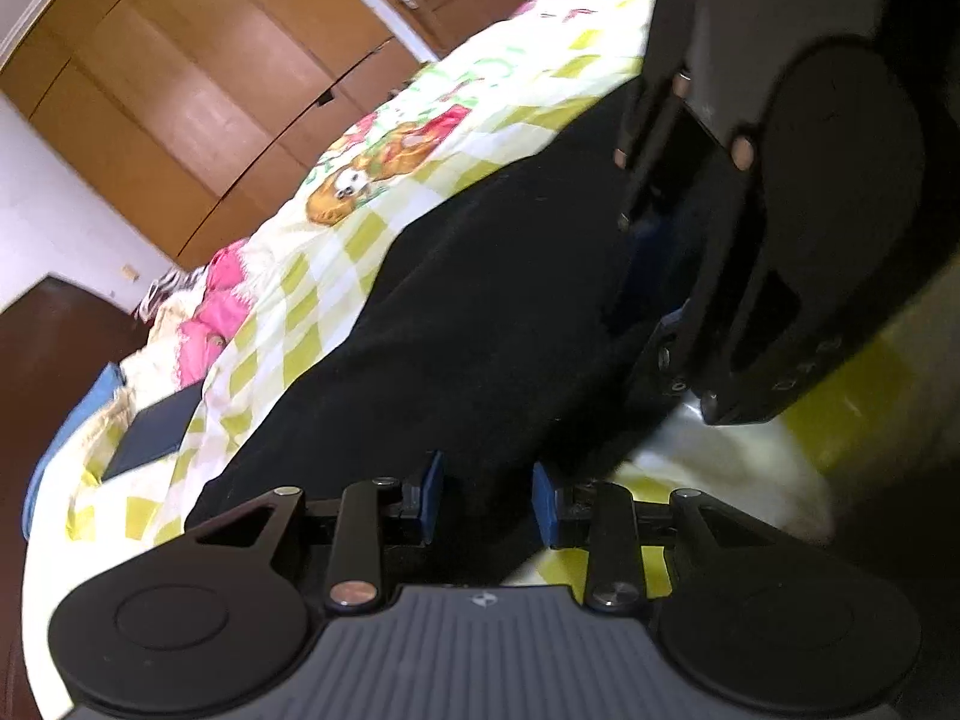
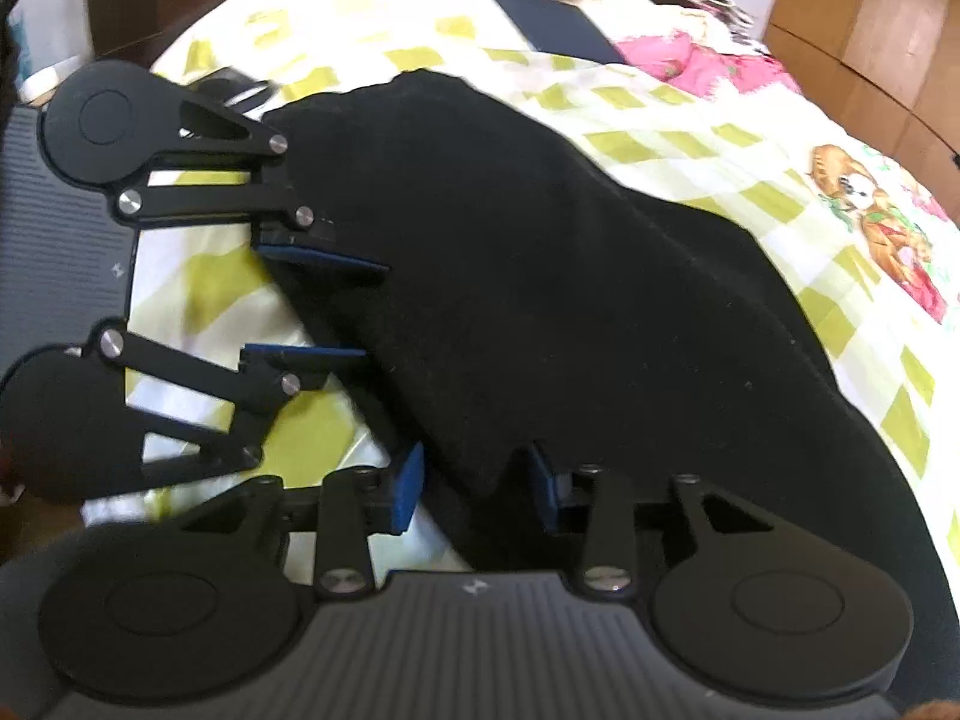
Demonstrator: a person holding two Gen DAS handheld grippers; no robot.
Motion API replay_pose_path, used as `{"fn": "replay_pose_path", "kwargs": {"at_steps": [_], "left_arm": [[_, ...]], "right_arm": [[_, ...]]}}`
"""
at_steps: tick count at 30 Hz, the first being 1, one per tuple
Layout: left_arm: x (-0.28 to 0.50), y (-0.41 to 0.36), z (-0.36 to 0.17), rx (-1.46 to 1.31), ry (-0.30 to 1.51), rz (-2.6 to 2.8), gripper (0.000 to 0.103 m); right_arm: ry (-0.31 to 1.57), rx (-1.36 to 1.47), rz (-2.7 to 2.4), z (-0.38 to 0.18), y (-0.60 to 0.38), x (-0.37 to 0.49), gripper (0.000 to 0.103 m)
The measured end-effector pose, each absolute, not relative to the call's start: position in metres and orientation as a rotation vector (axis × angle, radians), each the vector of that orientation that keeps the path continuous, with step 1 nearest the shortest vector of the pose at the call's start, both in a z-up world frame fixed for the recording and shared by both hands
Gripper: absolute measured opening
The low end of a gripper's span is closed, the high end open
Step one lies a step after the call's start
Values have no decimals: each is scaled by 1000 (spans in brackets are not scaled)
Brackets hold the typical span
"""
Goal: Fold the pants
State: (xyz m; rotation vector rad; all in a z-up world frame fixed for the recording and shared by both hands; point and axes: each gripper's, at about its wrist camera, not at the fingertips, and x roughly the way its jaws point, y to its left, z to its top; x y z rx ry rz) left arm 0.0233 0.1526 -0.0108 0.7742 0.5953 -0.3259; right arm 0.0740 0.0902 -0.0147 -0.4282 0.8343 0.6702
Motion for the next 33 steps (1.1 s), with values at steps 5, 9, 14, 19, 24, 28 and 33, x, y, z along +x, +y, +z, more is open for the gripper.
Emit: {"fn": "replay_pose_path", "kwargs": {"at_steps": [5,9,14,19,24,28,33], "left_arm": [[27,165,-2,701,620,-320,28],[11,167,2,692,610,-320,26],[11,161,-20,734,662,-326,26],[1,156,-12,776,665,-327,26],[-13,148,12,747,642,-314,27],[-13,118,30,672,588,-320,27],[-1,46,29,574,556,-413,29]], "right_arm": [[850,-348,693,5,81,72,12],[821,-354,730,16,79,51,7],[898,-382,730,-13,87,60,7],[855,-259,740,5,69,51,13],[862,5,562,24,-27,43,21],[824,269,227,25,-147,30,27],[722,609,-195,12,-294,-9,32]]}}
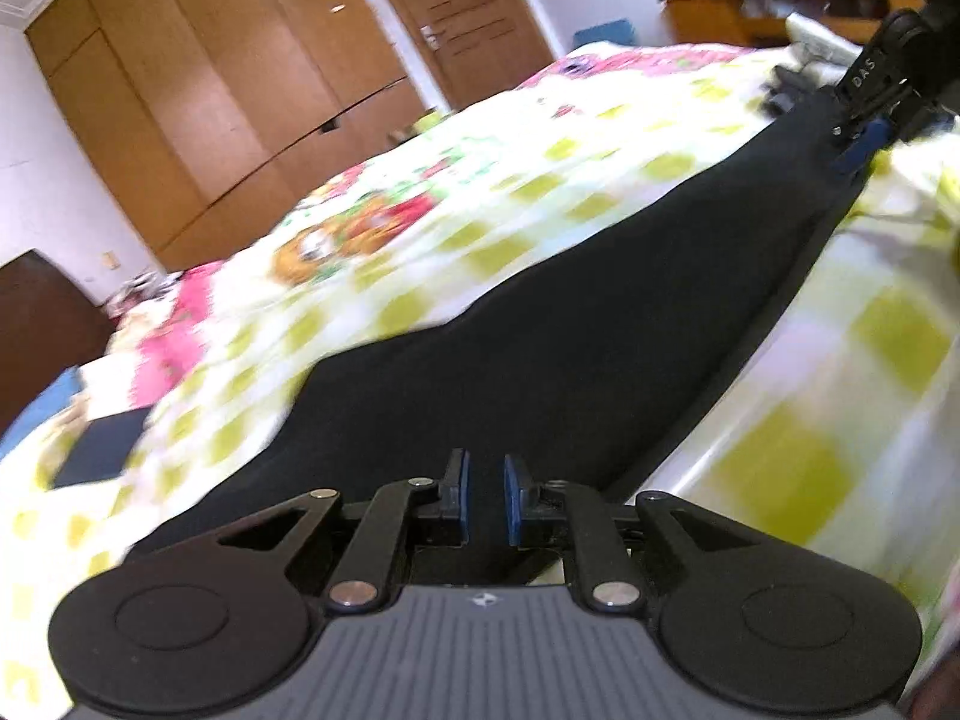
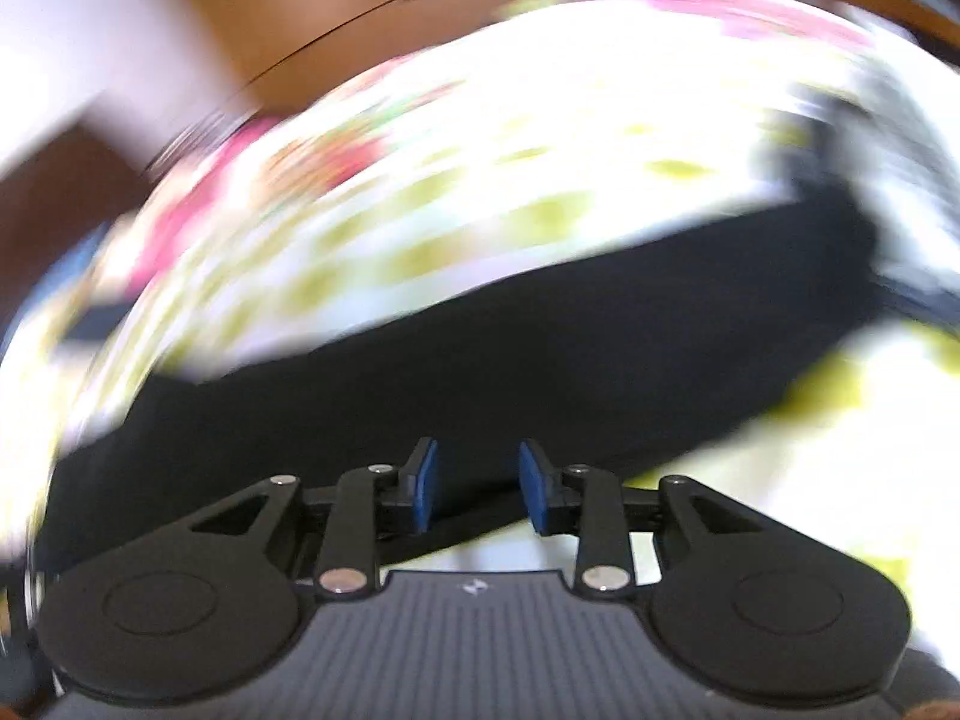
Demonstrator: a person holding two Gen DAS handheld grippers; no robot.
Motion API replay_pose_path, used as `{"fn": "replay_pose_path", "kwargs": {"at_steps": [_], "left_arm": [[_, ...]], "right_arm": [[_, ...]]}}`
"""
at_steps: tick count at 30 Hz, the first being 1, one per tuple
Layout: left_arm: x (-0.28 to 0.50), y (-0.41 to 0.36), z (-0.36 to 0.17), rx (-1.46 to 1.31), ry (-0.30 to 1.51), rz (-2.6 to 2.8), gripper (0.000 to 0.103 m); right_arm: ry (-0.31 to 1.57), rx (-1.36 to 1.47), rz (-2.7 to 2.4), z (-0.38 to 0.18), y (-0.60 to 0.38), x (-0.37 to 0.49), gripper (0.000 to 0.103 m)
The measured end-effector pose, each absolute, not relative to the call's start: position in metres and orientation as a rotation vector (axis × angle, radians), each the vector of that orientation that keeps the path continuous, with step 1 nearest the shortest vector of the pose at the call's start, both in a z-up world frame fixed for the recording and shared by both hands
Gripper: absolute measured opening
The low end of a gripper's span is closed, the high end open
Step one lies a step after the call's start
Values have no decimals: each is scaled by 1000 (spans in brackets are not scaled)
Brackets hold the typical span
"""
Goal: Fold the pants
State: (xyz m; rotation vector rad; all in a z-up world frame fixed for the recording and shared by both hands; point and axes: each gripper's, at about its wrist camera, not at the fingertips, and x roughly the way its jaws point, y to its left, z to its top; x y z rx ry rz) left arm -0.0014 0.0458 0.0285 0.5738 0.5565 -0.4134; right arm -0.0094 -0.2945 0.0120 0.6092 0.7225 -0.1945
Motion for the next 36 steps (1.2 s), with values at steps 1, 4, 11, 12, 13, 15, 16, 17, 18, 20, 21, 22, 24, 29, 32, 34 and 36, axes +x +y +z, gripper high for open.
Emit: {"fn": "replay_pose_path", "kwargs": {"at_steps": [1,4,11,12,13,15,16,17,18,20,21,22,24,29,32,34,36], "left_arm": [[0,30,27,568,557,-443,29],[4,-15,22,575,558,-525,29],[13,-76,20,620,580,-621,30],[15,-80,20,622,587,-625,30],[16,-85,20,620,592,-631,30],[17,-90,19,630,599,-640,30],[18,-94,18,635,599,-643,30],[19,-98,18,634,600,-649,30],[22,-102,16,632,602,-654,30],[27,-110,12,633,611,-653,30],[28,-114,11,635,615,-649,30],[29,-117,10,636,618,-651,30],[27,-122,9,649,617,-660,30],[18,-127,10,664,593,-677,30],[17,-126,6,655,597,-681,33],[19,-121,-2,651,623,-681,34],[20,-111,-4,624,629,-668,35]], "right_arm": [[690,672,-242,8,-316,-18,34],[621,831,-316,-8,-367,-30,41],[551,1056,-316,-50,-413,-21,41],[548,1059,-306,-52,-415,-18,41],[554,1054,-301,-54,-416,-17,41],[547,1054,-279,-54,-415,-21,41],[538,1060,-278,-56,-414,-25,41],[533,1069,-275,-59,-415,-26,41],[537,1068,-266,-60,-417,-25,41],[536,1032,-228,-58,-417,-19,34],[541,1029,-206,-59,-416,-15,26],[543,1049,-186,-58,-417,-12,9],[512,1094,-143,-52,-419,-14,9],[377,1056,-34,-1,-409,-25,8],[374,1027,-63,-1,-405,-24,8],[486,1063,-120,-24,-409,-12,9],[543,1084,-128,-38,-408,-6,13]]}}
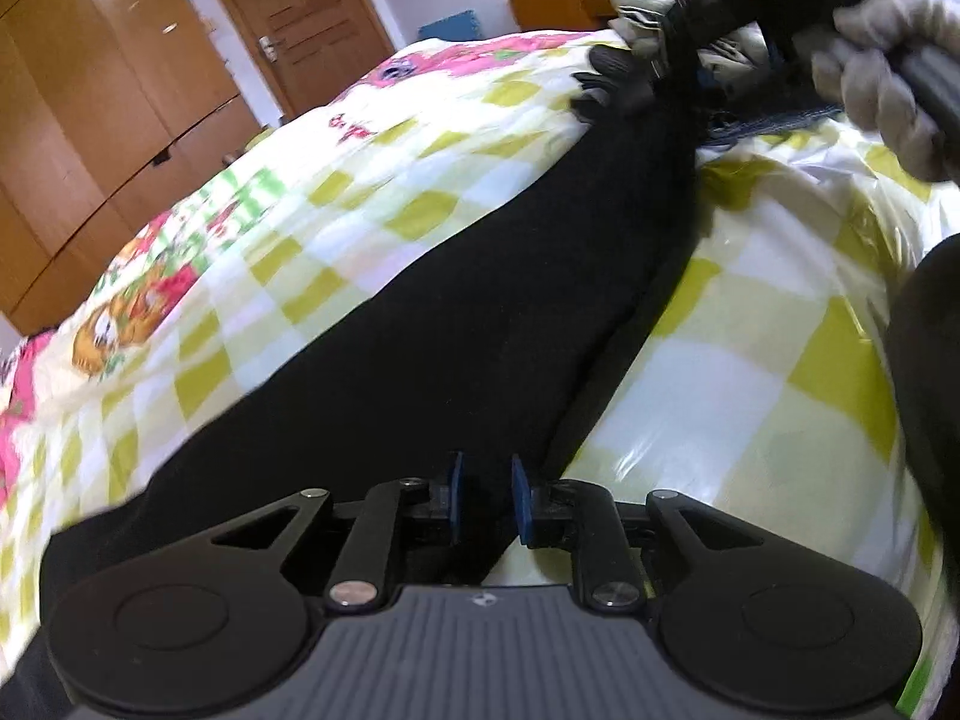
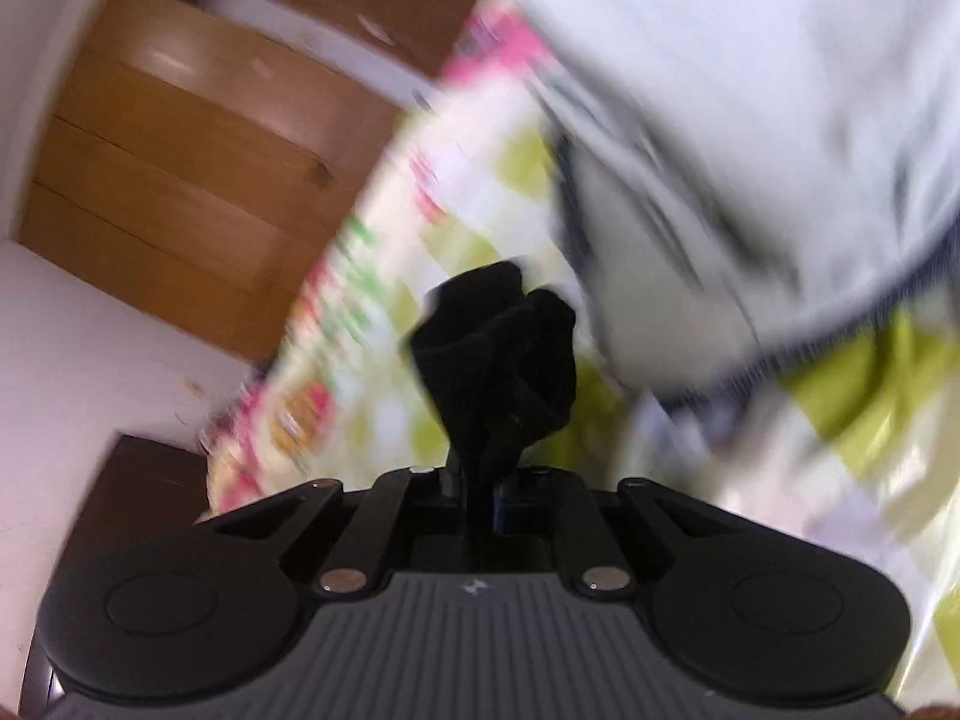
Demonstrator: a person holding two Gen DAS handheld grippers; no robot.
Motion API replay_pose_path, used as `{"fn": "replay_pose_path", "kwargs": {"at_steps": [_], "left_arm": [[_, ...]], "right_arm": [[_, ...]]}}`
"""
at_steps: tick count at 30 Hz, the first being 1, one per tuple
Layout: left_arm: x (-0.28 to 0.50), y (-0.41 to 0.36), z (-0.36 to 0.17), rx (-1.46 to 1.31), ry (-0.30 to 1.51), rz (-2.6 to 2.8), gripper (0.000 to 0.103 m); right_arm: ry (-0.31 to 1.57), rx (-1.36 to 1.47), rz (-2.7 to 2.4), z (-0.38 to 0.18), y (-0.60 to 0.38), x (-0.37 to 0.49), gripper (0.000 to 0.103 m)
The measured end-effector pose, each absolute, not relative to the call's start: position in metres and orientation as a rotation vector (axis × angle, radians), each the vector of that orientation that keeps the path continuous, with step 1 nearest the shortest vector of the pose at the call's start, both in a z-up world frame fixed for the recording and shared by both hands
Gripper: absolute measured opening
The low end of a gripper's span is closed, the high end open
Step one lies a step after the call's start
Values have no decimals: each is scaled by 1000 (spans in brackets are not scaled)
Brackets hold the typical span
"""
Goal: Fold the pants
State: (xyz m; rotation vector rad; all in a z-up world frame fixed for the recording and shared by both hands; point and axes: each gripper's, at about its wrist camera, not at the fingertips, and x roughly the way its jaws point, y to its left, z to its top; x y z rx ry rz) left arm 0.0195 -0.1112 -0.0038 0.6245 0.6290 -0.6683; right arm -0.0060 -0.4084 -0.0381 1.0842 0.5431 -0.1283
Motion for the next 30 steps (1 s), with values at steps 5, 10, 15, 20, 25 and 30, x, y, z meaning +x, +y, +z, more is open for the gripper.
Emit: {"fn": "replay_pose_path", "kwargs": {"at_steps": [5,10,15,20,25,30], "left_arm": [[27,-81,-4,580,594,-561,40],[30,-37,0,465,599,-492,40],[31,32,15,362,578,-366,40],[29,111,15,274,580,-212,40],[18,171,6,209,607,-111,40],[14,204,-4,138,624,-69,40]], "right_arm": [[532,1060,-169,-28,-399,3,11],[457,904,-48,54,-355,21,10],[483,716,181,123,-247,86,10],[599,506,419,136,-94,141,10],[739,325,614,97,59,173,9],[853,125,705,40,162,165,9]]}}
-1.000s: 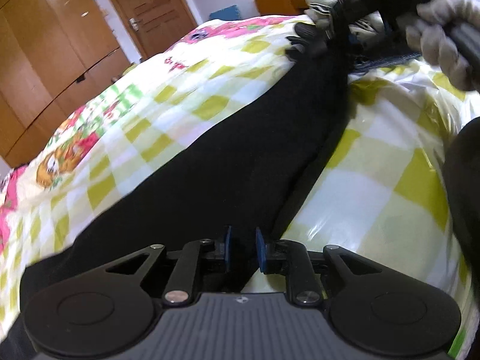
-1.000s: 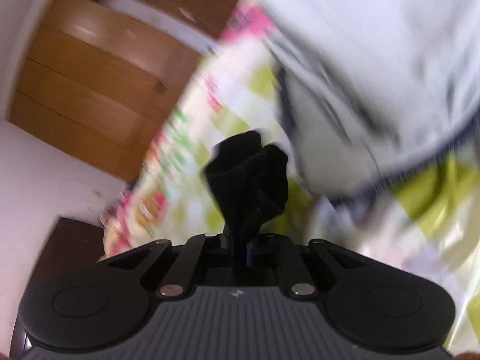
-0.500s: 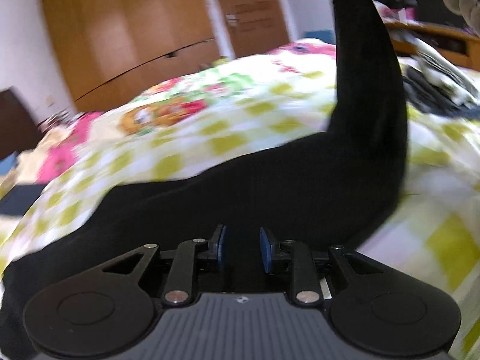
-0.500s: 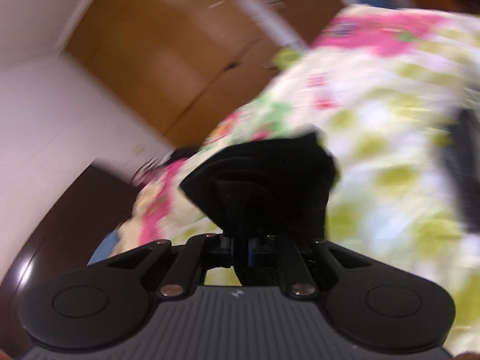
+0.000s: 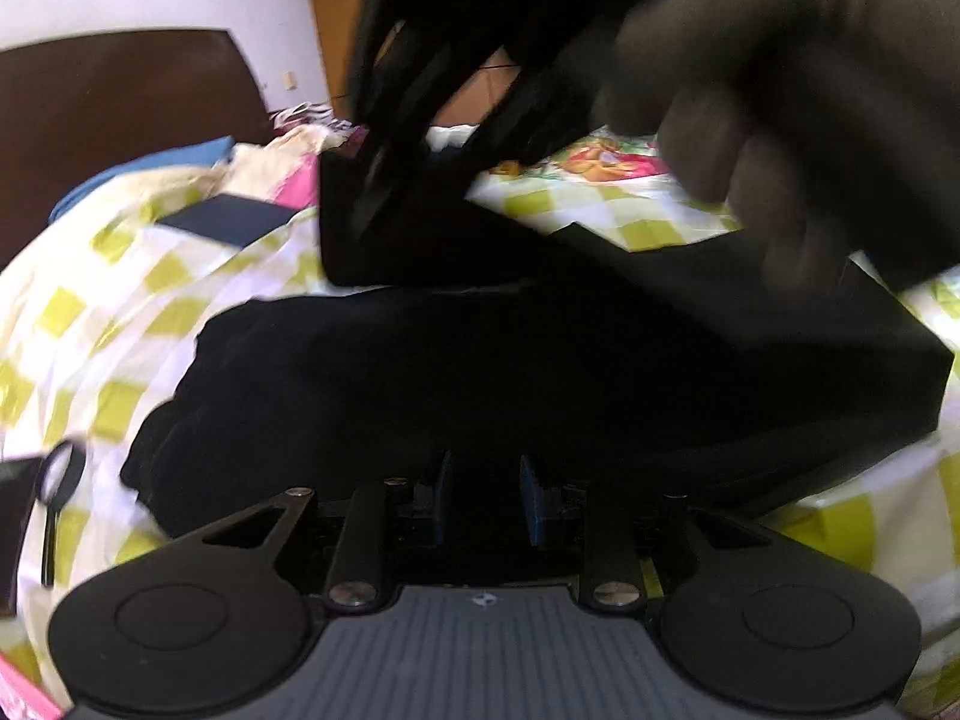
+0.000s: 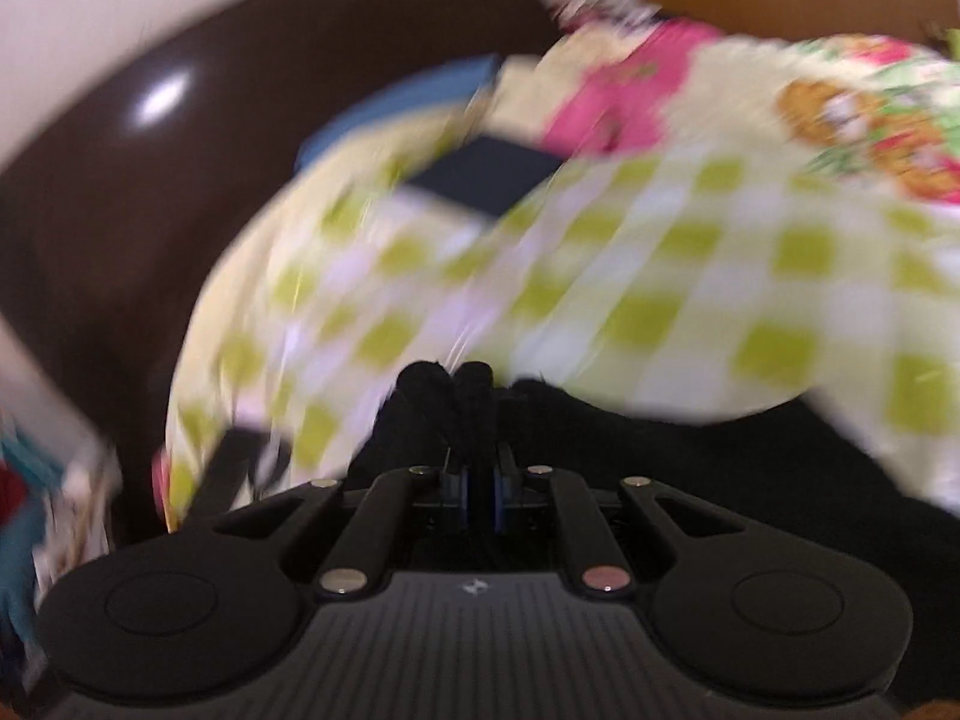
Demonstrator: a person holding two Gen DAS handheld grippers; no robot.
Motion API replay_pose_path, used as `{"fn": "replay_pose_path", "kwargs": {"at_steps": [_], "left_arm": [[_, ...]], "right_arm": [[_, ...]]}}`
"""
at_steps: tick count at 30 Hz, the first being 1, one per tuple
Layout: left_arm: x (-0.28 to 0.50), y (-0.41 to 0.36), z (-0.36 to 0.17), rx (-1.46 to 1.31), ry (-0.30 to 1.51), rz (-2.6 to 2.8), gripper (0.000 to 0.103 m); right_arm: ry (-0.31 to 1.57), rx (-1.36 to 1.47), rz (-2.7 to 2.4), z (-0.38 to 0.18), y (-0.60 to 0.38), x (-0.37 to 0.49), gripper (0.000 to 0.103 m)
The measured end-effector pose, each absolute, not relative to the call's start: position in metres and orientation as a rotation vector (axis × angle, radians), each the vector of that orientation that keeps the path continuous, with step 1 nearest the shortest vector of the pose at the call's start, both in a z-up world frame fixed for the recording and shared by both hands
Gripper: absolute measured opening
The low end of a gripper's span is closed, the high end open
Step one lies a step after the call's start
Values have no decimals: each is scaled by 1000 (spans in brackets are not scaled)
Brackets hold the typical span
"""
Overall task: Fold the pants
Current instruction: 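Fold the pants over with the right tool toward the left tool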
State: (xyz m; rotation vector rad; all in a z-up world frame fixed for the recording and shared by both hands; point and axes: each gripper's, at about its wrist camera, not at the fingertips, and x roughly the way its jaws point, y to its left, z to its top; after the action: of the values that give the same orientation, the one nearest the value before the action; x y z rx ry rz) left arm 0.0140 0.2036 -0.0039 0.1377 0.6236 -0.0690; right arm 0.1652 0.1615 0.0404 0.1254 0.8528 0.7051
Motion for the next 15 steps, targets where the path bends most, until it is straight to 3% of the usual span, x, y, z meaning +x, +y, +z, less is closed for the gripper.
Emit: {"fn": "replay_pose_path", "kwargs": {"at_steps": [4,11,15], "left_arm": [[10,215,-8,105,611,-76,41],[8,226,-13,60,588,-77,41],[5,233,-16,34,594,-79,42]], "right_arm": [[843,47,696,23,185,158,9],[669,229,652,81,173,169,9],[659,114,718,79,219,165,9]]}}
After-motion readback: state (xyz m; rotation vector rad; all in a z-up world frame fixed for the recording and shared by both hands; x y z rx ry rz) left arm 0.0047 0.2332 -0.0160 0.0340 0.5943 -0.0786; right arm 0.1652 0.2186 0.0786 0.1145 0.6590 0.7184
